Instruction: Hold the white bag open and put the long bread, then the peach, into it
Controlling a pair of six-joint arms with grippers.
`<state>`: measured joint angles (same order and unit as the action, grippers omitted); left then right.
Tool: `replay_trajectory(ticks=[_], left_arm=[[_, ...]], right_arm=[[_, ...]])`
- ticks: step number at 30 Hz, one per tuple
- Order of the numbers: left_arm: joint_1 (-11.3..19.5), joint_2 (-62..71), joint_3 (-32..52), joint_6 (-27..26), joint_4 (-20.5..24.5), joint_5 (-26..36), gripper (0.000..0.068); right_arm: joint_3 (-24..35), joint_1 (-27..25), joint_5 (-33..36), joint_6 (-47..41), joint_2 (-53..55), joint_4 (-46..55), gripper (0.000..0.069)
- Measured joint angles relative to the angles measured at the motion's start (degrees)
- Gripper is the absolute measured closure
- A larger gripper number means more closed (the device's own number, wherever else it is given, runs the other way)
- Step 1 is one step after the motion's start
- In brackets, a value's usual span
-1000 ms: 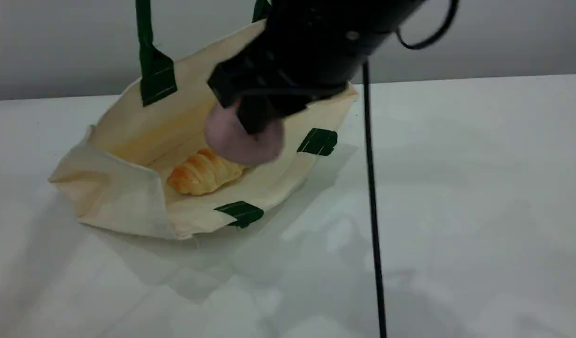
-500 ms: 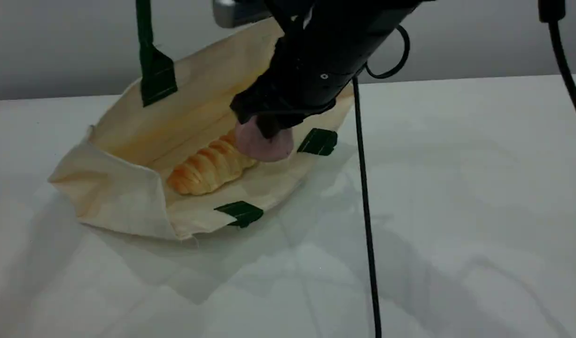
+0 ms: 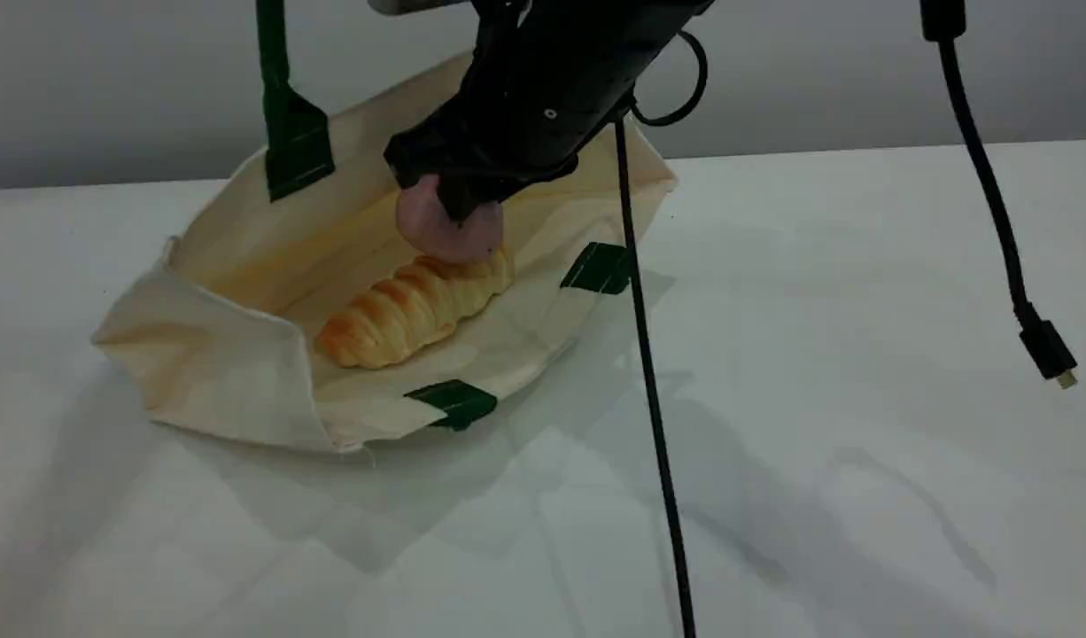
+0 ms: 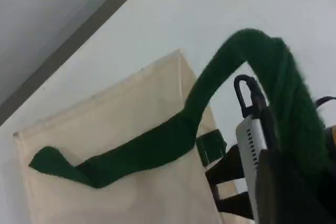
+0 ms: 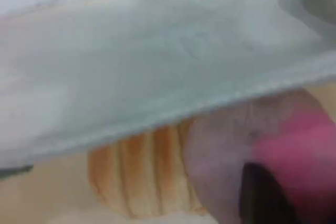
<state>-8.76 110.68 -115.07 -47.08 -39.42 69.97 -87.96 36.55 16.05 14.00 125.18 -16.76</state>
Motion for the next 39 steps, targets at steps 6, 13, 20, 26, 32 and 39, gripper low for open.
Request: replay_trajectory(ticks=[6,13,20,26,32,39], left_arm=[[0.00,0.00,0.00,0.00,0.00,0.00,0.0584],[0.00,0.00,0.00,0.00,0.06,0.00,0.0584],[0.00,0.00,0.00,0.00,0.06,0.05,0.0584],[0.00,0.00,0.00,0.00,0.06,0.00,0.0584],[0.00,0.00,0.00,0.00,0.21,0.00,0.0584],[0.00,0.00,0.00,0.00,0.50,0.00,0.0584]], right_arm=[[0.00,0.00,0.46,0.00,0.00,-2.78,0.0246],[0.00,0.00,0.96,0.00,-0.15,-2.05,0.0090],[0.05,-0.07,2.17,0.00,-1.22,-0.34,0.0101],[0.05,-0.07,4.06,0.00,-1.22,0.59,0.0103],[0.05,-0.07,6.95,0.05,-1.94,2.90,0.0102],[0.05,-0.07,14.08,-2.42,-7.22,10.13,0.0102]])
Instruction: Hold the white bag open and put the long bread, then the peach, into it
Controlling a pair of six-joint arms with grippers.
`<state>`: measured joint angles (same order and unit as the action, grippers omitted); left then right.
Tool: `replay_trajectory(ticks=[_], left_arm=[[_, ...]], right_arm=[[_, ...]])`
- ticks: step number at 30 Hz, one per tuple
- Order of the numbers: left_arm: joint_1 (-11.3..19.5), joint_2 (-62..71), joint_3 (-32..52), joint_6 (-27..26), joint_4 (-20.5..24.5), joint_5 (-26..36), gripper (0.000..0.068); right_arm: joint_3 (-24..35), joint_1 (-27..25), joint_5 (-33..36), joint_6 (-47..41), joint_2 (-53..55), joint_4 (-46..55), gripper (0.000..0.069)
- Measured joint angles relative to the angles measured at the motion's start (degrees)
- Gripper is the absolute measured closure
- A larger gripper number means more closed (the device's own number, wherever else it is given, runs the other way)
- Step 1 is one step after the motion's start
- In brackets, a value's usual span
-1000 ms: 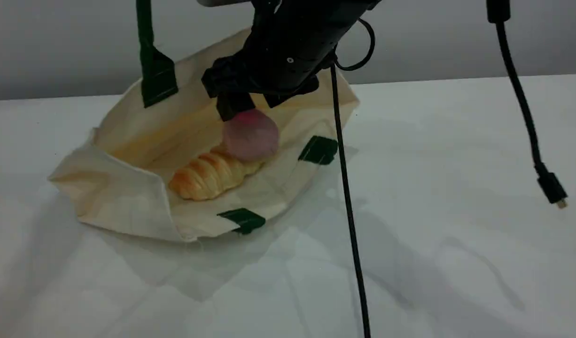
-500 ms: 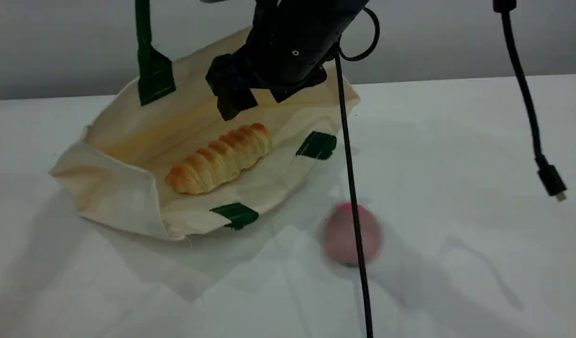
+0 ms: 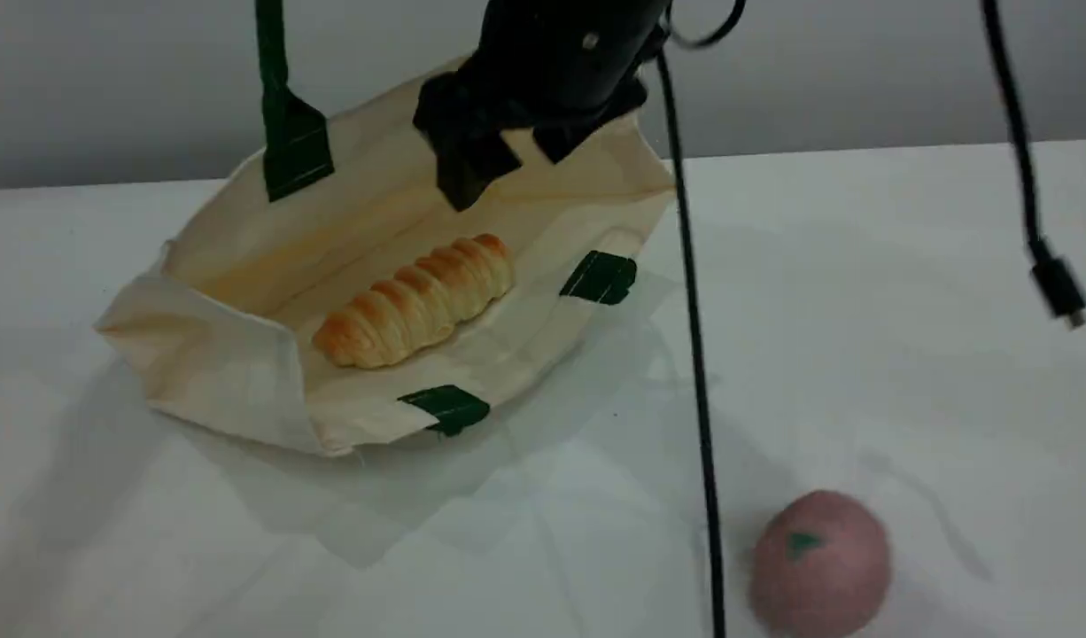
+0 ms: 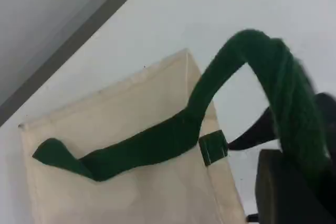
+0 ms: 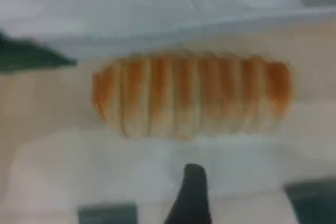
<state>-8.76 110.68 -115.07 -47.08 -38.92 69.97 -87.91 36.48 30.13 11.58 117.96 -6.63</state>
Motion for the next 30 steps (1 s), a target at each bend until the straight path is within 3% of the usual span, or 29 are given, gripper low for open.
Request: replay_trajectory(ticks=[11,16,30], left_arm=[[0.00,0.00,0.00,0.00,-0.26,0.00,0.0584],[0.00,0.00,0.00,0.00,-0.51,0.00,0.0584],[0.00,0.00,0.00,1.42,-2.19,0.00,0.0584]], right_arm=[[0.00,0.00,22.92,-15.93,-4.22,23.32,0.0102],[0.11,-0.04,30.94,-17.12,-4.22,26.94,0.0102],[8.36,-0.04,30.52,-15.66,-4.22,21.15,0.0102]])
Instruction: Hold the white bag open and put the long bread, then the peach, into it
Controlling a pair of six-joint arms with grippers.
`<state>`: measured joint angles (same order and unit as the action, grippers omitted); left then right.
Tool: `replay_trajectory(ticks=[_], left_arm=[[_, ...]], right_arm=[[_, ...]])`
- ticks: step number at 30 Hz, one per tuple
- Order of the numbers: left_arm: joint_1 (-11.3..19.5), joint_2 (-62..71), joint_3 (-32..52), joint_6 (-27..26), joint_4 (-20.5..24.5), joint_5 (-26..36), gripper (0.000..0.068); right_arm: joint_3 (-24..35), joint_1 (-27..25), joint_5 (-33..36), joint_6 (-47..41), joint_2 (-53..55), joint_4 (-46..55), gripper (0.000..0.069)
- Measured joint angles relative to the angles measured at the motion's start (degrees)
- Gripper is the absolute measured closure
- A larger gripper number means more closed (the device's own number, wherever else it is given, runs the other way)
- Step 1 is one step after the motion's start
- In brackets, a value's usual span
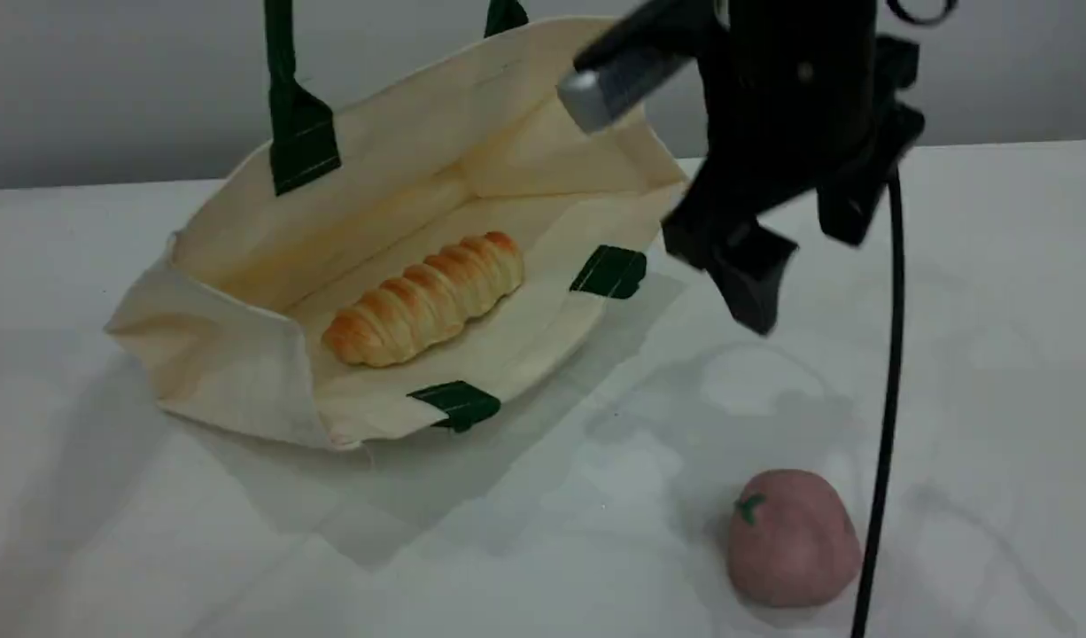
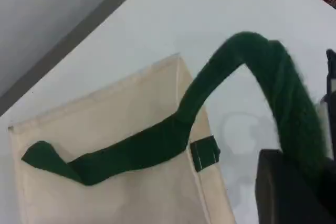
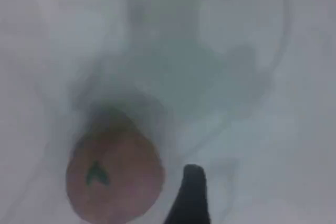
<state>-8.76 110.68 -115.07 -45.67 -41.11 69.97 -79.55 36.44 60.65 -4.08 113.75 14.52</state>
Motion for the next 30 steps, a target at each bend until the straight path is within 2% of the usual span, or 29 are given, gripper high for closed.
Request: replay_trajectory(ticks=[8,15,24,30], left_arm=[[0.00,0.00,0.00,-0.06,0.00,0.00,0.0584],[0.00,0.00,0.00,-0.06,0.00,0.00,0.0584],[0.00,0.00,0.00,-0.32,0.05,0.00,0.0584],[0.00,0.00,0.00,-0.32,0.05,0.00,0.0584]], right_arm=[[4.71,0.00,-1.90,-3.45,0.00,-1.42,0.0102],[9.21,0.00,-3.22,-3.41,0.00,-6.75,0.0103],[13.10,0.05,-9.07,4.08,0.05,-19.39,0.0103],[13.67,0.05,-12.83,4.60,0.27,-20.32,0.0104]])
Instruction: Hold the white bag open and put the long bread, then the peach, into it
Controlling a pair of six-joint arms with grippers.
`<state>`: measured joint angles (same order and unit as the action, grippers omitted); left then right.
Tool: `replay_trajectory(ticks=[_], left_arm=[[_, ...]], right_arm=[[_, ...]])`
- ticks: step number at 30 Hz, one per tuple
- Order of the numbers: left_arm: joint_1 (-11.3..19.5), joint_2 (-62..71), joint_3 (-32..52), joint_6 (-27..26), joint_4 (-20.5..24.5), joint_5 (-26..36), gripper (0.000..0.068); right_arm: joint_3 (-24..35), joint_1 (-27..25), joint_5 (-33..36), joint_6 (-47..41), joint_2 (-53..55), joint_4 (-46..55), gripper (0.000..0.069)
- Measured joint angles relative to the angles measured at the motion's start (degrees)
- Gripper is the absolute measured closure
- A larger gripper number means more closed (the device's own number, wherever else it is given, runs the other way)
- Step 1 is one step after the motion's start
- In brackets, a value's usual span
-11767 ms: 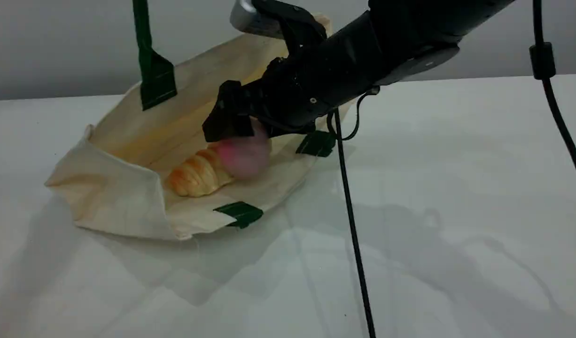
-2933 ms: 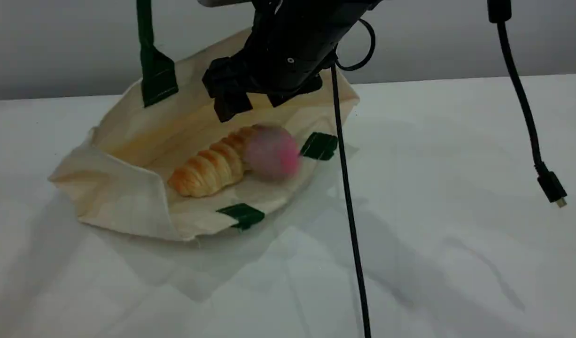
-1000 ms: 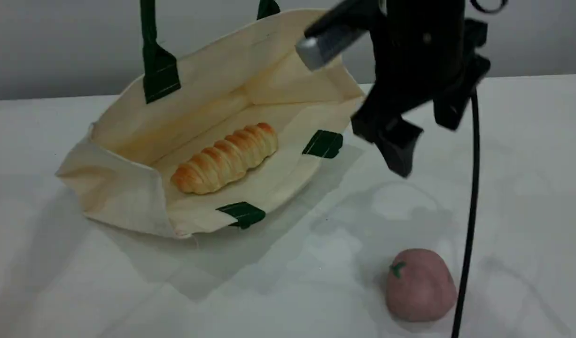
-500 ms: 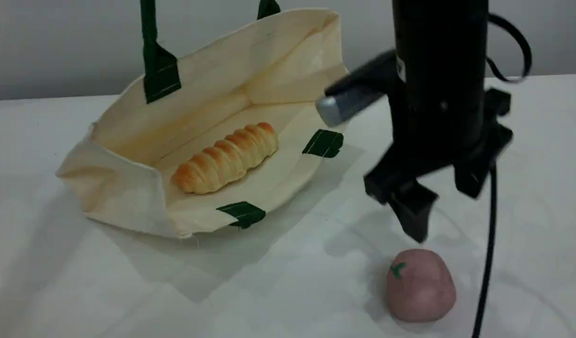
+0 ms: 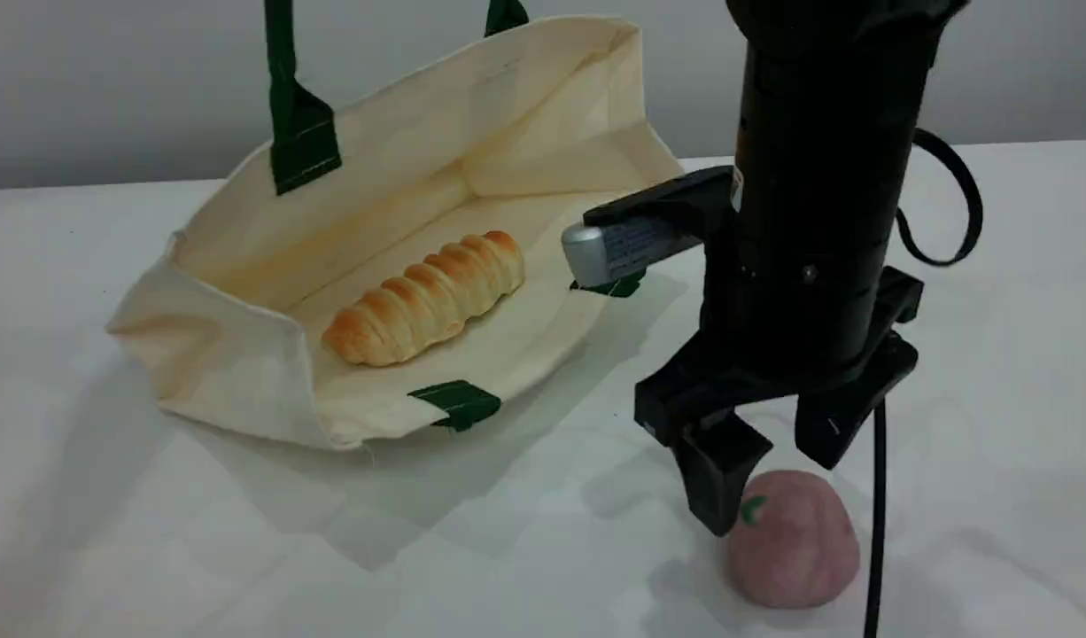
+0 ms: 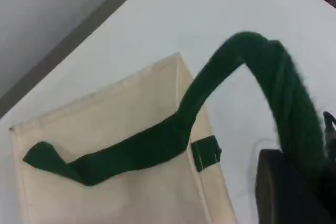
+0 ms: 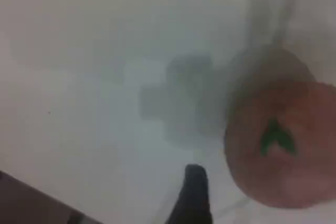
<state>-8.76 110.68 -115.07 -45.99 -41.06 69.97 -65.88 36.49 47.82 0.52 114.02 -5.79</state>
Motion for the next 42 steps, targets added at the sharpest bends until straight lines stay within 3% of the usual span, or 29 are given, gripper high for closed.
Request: replay_trajectory(ticks=[20,24,29,42], left_arm=[[0.00,0.00,0.00,0.00,0.00,0.00,0.0584],[0.00,0.00,0.00,0.00,0.00,0.00,0.0584],[0.00,0.00,0.00,0.00,0.00,0.00,0.0584],[0.00,0.00,0.00,0.00,0.00,0.00,0.0584]], right_arm=[[-0.05,0.00,-3.42,-0.17,7.86,4.58,0.0106],[-0.11,0.00,-2.62,-0.52,9.20,5.21,0.0151],[-0.11,0.00,-1.68,-0.52,9.40,5.79,0.0286],[-0.11,0.00,-0.72,-0.52,3.22,6.55,0.0289]])
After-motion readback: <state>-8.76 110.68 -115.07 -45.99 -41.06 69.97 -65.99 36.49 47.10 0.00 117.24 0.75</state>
